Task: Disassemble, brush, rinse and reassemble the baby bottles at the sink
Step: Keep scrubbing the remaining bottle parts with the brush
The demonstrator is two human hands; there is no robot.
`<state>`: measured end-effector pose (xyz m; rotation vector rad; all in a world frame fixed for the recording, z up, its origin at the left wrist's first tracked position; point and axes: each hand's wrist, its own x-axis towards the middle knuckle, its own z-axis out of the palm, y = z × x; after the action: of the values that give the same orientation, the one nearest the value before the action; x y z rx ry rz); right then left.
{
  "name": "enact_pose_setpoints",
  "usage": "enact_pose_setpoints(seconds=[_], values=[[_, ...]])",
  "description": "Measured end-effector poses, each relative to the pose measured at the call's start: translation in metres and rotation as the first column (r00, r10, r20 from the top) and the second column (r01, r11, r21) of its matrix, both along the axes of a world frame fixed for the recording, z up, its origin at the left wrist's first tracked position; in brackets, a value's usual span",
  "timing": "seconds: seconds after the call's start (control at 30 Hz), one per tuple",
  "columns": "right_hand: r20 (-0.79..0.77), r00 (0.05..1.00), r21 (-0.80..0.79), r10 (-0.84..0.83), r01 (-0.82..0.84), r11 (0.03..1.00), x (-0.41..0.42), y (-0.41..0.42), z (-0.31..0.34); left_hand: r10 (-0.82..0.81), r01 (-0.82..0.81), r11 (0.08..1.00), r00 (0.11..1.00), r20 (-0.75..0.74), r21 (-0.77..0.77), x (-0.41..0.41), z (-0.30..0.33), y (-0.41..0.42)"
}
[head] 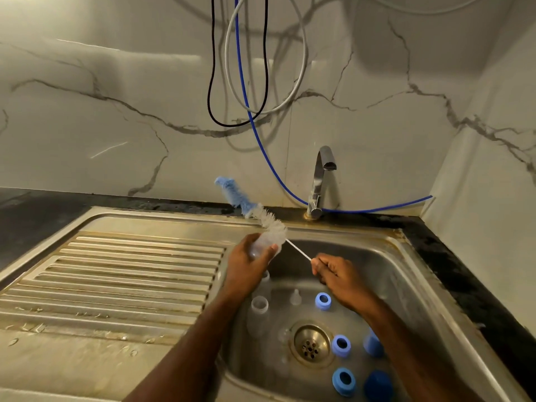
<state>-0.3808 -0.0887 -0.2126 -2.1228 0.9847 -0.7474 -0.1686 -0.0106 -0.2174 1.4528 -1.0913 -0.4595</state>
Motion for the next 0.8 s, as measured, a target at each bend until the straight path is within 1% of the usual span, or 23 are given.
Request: enact_pose_setpoints(seconds=[0.07, 0.1, 0.13, 0.17, 0.2, 0.3, 0.33, 0.37, 0.47, 0.5, 0.57, 0.63, 0.67, 0.7, 0.73, 0.8], values=[[0.001, 0.999, 0.112, 0.045, -0.044, 0.993, -0.011, -0.004, 0.002, 0.033, -0.037, 0.999, 0.989, -0.142, -0.031, 0.009, 0.005, 0.000], [-0.004, 0.997, 0.168, 0.072, -0.070, 0.983, -0.017, -0.006, 0.002, 0.047, -0.056, 0.998, 0.979, -0.197, -0.041, 0.015, 0.005, 0.000], [-0.015, 0.996, 0.205, 0.093, -0.088, 0.975, -0.020, -0.007, 0.002, 0.048, -0.057, 0.998, 0.975, -0.218, -0.034, 0.019, 0.004, 0.000], [-0.028, 0.995, 0.214, 0.100, -0.092, 0.972, -0.020, -0.007, 0.001, 0.028, -0.035, 0.999, 0.977, -0.214, -0.026, 0.020, 0.003, 0.000], [-0.028, 0.995, 0.202, 0.094, -0.086, 0.976, -0.016, -0.005, 0.000, -0.005, 0.003, 1.000, 0.984, -0.179, -0.011, 0.017, 0.001, 0.001], [0.016, 0.999, 0.108, 0.030, -0.032, 0.994, -0.003, 0.000, -0.001, -0.102, 0.102, 0.995, 0.993, -0.067, -0.003, 0.002, -0.001, 0.001], [0.019, 1.000, 0.099, 0.024, -0.025, 0.995, -0.002, -0.001, 0.001, -0.108, 0.107, 0.994, 0.993, -0.057, -0.014, 0.001, -0.001, 0.002], [0.011, 1.000, 0.111, 0.029, -0.030, 0.993, -0.006, -0.003, 0.003, -0.094, 0.092, 0.995, 0.992, -0.089, -0.028, 0.003, 0.001, 0.002], [-0.013, 0.996, 0.205, 0.084, -0.080, 0.975, -0.028, -0.011, 0.006, -0.074, 0.062, 0.997, 0.964, -0.256, -0.053, 0.019, 0.004, 0.001], [-0.025, 0.995, 0.225, 0.096, -0.088, 0.970, -0.033, -0.012, 0.006, -0.078, 0.069, 0.997, 0.959, -0.273, -0.043, 0.021, 0.004, 0.001], [-0.055, 0.994, 0.217, 0.098, -0.084, 0.973, -0.029, -0.010, 0.004, -0.091, 0.093, 0.996, 0.975, -0.201, -0.001, 0.015, 0.002, 0.002], [-0.059, 0.997, 0.138, 0.057, -0.048, 0.989, -0.015, -0.005, 0.002, -0.116, 0.118, 0.993, 0.989, -0.092, 0.022, 0.004, -0.001, 0.000], [-0.049, 0.998, 0.102, 0.035, -0.030, 0.994, -0.009, -0.003, 0.002, -0.122, 0.123, 0.992, 0.991, -0.062, 0.020, 0.001, -0.002, -0.002], [-0.037, 0.999, 0.093, 0.031, -0.028, 0.995, -0.008, -0.003, 0.002, -0.120, 0.122, 0.992, 0.990, -0.072, 0.013, 0.001, -0.002, -0.002], [-0.027, 0.999, 0.118, 0.046, -0.043, 0.992, -0.011, -0.006, 0.003, -0.114, 0.115, 0.993, 0.986, -0.117, -0.003, 0.004, 0.001, -0.002], [-0.015, 0.995, 0.213, 0.094, -0.088, 0.973, -0.026, -0.013, 0.005, -0.098, 0.089, 0.995, 0.958, -0.271, -0.044, 0.015, 0.007, 0.001]])
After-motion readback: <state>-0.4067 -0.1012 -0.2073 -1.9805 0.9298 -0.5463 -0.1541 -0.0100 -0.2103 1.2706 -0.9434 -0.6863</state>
